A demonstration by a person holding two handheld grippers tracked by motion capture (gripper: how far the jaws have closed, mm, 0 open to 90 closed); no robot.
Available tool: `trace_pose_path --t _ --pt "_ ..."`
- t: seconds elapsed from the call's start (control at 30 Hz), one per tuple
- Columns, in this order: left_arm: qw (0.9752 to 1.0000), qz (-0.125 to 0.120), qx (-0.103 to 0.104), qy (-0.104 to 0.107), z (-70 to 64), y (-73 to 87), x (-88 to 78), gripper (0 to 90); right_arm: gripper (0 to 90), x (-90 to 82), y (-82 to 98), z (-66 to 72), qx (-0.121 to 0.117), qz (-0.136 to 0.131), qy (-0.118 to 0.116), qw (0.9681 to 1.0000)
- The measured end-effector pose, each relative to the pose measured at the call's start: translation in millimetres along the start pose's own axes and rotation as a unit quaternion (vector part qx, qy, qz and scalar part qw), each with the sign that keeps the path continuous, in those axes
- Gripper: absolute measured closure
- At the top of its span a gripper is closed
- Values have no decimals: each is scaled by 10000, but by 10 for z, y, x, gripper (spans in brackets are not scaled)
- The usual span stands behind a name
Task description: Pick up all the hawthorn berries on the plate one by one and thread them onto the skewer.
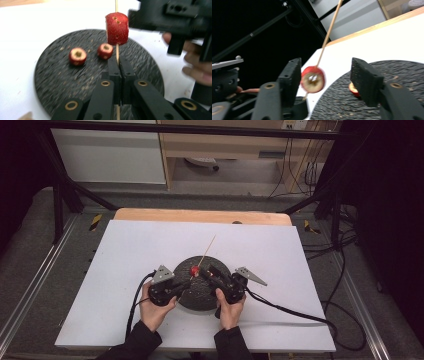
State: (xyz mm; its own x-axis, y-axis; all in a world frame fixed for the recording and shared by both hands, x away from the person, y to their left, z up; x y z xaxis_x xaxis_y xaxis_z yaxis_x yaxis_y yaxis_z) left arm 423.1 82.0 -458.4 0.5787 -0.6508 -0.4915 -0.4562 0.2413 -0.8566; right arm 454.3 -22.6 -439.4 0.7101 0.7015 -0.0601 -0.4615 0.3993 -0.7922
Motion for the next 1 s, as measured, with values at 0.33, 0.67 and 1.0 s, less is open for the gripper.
trace_pose_path --t 0.33,0.67,1.0 --pt "9997 233 32 -39 213 323 -359 887 152 -51 1 -144 -610 1020 261 9926" --pt "9988 478 38 28 363 617 -590 887 114 -35 39 -322 -1325 2218 638 9640" --pt "9980 634 81 26 387 761 -637 886 190 149 18 -414 -2441 3508 1058 8979"
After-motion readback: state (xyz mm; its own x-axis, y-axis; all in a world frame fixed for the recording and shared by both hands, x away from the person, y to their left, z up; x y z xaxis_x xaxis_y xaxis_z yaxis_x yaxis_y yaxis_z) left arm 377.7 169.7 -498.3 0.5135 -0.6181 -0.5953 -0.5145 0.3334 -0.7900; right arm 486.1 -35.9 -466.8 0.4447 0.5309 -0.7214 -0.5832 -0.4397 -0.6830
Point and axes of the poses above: each handheld gripper's, and its own axes: x roughly forward along the jaws, y roughly out of its underside, z roughly to its left, the point moved 10 cm from there along x, roughly forward along the jaws, and after that the axes turned 1 degree about x, right-handed, at the moved point
